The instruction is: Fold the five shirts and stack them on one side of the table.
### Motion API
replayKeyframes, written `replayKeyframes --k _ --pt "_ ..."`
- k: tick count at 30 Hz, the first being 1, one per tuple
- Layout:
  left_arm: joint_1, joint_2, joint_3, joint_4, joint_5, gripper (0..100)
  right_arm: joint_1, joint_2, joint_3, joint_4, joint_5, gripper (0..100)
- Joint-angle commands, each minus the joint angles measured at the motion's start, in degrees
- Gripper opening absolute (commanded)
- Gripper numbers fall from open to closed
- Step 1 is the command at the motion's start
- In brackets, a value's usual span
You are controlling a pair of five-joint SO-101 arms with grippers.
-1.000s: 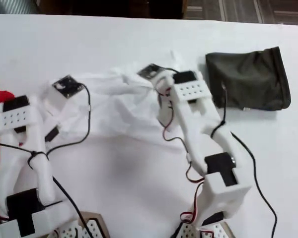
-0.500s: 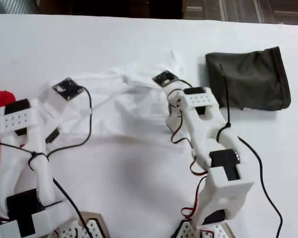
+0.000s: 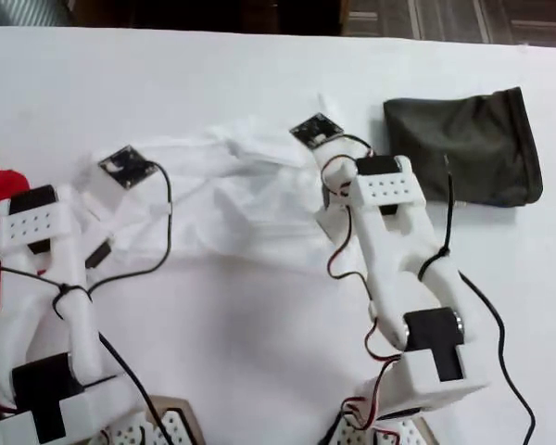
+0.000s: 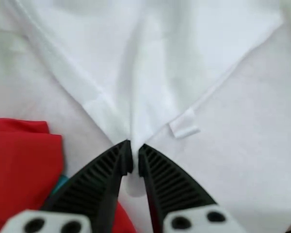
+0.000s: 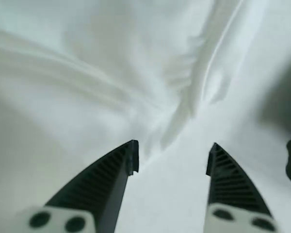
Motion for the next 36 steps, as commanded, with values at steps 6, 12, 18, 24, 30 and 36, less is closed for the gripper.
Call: replayKeyframes --k 6,12,18,24,30,36 --pt "0.97 -2.20 -0.22 -0.53 0.35 3 -4.00 4.09 0.09 -1.80 0.00 21.7" --pt "0.97 -2.29 -0.22 -0.53 0.35 3 -3.74 9.01 -0.09 -4.88 0.00 21.6" --pt "0.97 -2.29 -0.22 -0.53 0.35 3 -3.65 9.01 -1.32 -4.70 0.00 15.6" --pt "0.97 -2.20 -0.22 -0.53 0.35 3 -2.95 4.62 -1.58 -4.44 -4.04 3.3" --pt "0.97 -2.20 -0.22 -0.53 0.35 3 -3.03 1.36 -1.85 -2.68 -4.31 1.9" --pt "0.97 -2.20 -0.22 -0.53 0.35 3 -2.95 0.04 -1.67 -2.42 -4.31 2.1"
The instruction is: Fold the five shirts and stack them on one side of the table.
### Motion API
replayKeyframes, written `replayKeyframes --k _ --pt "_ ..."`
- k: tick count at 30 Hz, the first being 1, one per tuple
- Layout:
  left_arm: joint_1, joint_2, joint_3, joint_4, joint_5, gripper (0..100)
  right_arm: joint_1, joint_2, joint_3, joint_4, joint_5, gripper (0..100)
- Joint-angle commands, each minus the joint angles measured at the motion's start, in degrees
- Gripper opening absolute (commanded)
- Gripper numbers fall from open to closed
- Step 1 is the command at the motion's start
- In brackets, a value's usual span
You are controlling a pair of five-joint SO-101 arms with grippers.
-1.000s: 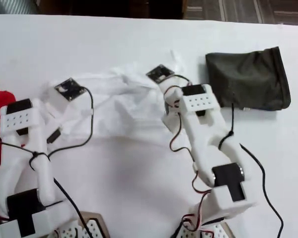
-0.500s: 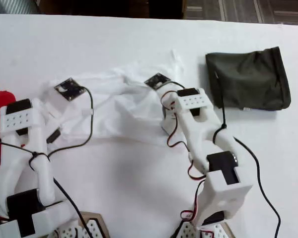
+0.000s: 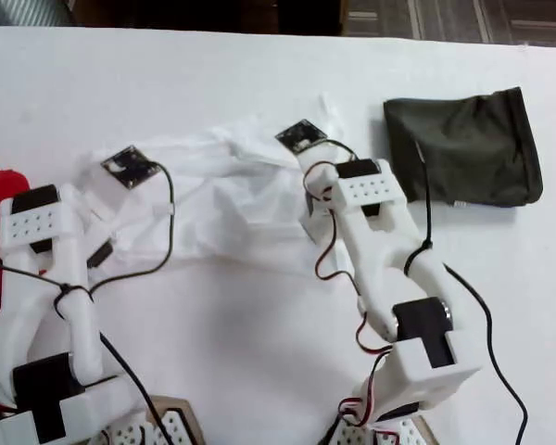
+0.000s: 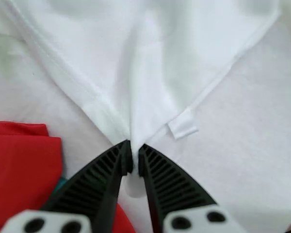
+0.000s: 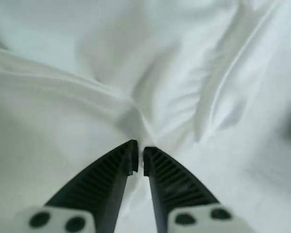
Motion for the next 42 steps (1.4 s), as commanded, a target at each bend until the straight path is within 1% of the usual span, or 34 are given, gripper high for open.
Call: replayKeyframes --k 1,3,8,17,23,27,31,32,34,36,42 --pt "0.35 -2.20 -0.22 -0.53 0.35 3 0.40 -3.74 -1.85 0.57 -0.44 2.1" --pt "0.35 -2.20 -0.22 -0.53 0.35 3 0.40 -3.82 -1.85 0.57 -0.44 2.4" --pt "0.35 -2.20 -0.22 -0.35 0.35 3 0.22 -3.56 -1.76 0.57 -0.44 10.6" --pt "0.35 -2.20 -0.22 -0.44 0.35 3 -0.04 -3.03 -1.58 0.31 -0.44 10.9" --pt "0.35 -2.20 -0.22 -0.35 0.35 3 0.13 2.68 -2.11 0.31 -0.44 11.0" --pt "0.35 -2.37 -0.22 -0.18 0.35 3 0.31 3.47 -2.90 0.22 -0.44 11.0" --pt "0.35 -2.55 -0.22 -0.18 0.35 3 0.40 3.30 -3.08 0.22 -0.18 10.4" --pt "0.35 -2.55 -0.22 -0.18 0.35 3 0.40 3.30 -3.08 0.22 -0.18 8.4" --pt "0.35 -2.46 -0.22 -0.18 0.44 3 0.75 2.95 -3.43 0.22 -0.26 1.1" --pt "0.35 -2.20 -0.22 -0.18 0.44 3 1.45 1.54 -3.87 0.22 -0.44 2.8" --pt "0.53 -2.46 -0.13 -0.09 0.79 3 4.62 -9.80 -3.87 0.75 0.00 1.9"
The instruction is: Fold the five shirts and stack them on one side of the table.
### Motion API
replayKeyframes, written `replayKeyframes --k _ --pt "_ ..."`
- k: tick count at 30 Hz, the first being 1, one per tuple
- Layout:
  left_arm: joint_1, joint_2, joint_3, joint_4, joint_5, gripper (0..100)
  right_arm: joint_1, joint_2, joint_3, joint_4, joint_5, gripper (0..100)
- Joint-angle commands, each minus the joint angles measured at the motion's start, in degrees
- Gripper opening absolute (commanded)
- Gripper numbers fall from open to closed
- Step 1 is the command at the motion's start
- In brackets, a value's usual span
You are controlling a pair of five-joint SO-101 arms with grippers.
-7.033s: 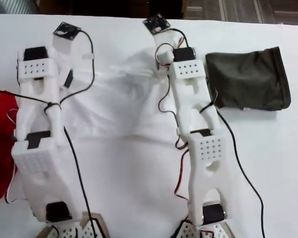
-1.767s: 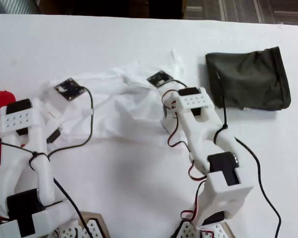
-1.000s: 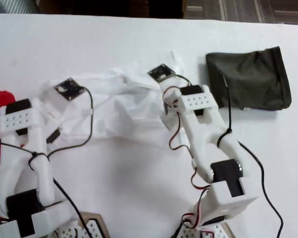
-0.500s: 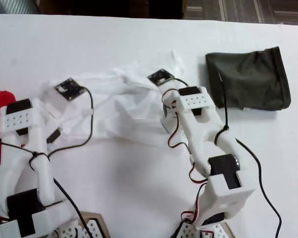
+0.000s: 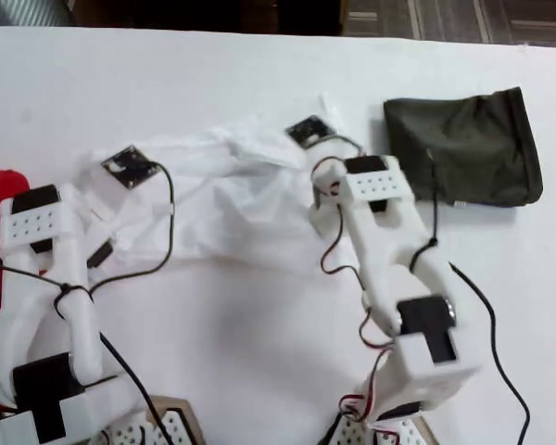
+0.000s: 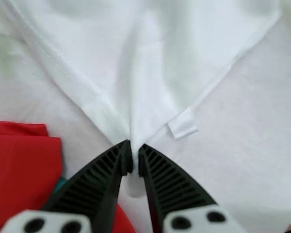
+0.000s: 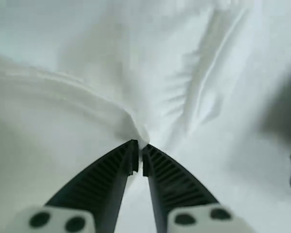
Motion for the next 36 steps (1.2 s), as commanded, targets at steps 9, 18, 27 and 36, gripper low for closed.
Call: replayKeyframes --k 9,18,27,36 --pt "0.79 -3.43 -6.90 7.21 4.13 3 1.54 -26.77 -2.11 3.65 0.00 1.9" --pt "3.43 -13.10 -18.59 24.79 3.60 3 1.63 -39.25 -2.46 3.91 0.00 1.9" --pt "3.08 -24.44 -16.22 30.07 3.52 3 1.89 -52.26 -2.90 7.87 0.00 1.9" --pt "0.97 -39.91 -16.22 27.87 3.96 3 9.54 -58.51 -13.27 6.81 0.00 1.9"
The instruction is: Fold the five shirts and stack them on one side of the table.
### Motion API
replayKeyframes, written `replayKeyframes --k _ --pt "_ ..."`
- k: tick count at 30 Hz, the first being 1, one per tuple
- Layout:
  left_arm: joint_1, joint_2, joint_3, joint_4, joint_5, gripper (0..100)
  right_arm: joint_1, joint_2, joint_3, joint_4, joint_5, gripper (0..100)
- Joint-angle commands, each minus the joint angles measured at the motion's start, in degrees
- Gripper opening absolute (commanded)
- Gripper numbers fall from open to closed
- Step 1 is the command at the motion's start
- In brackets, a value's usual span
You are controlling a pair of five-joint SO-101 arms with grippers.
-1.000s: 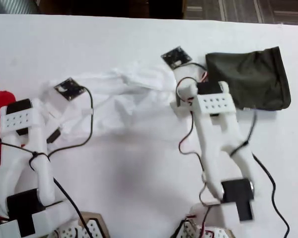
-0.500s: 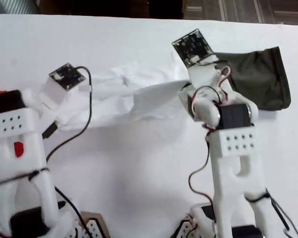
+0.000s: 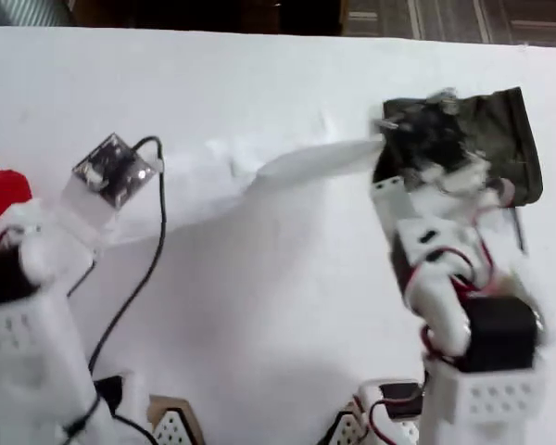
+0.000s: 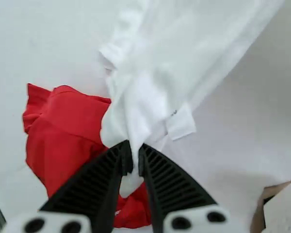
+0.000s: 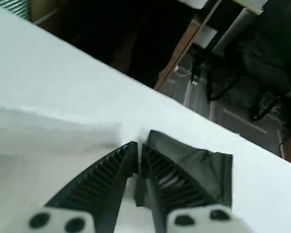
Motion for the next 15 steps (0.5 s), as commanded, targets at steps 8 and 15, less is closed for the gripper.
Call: replayKeyframes --k 8,15 --pt "-0.62 -14.95 -0.13 -2.20 2.81 3 2.86 -0.92 -15.12 2.07 -0.09 1.9" --pt "-1.49 -16.88 10.77 -4.57 -1.41 3 -2.51 -0.92 4.75 4.79 -0.62 2.0"
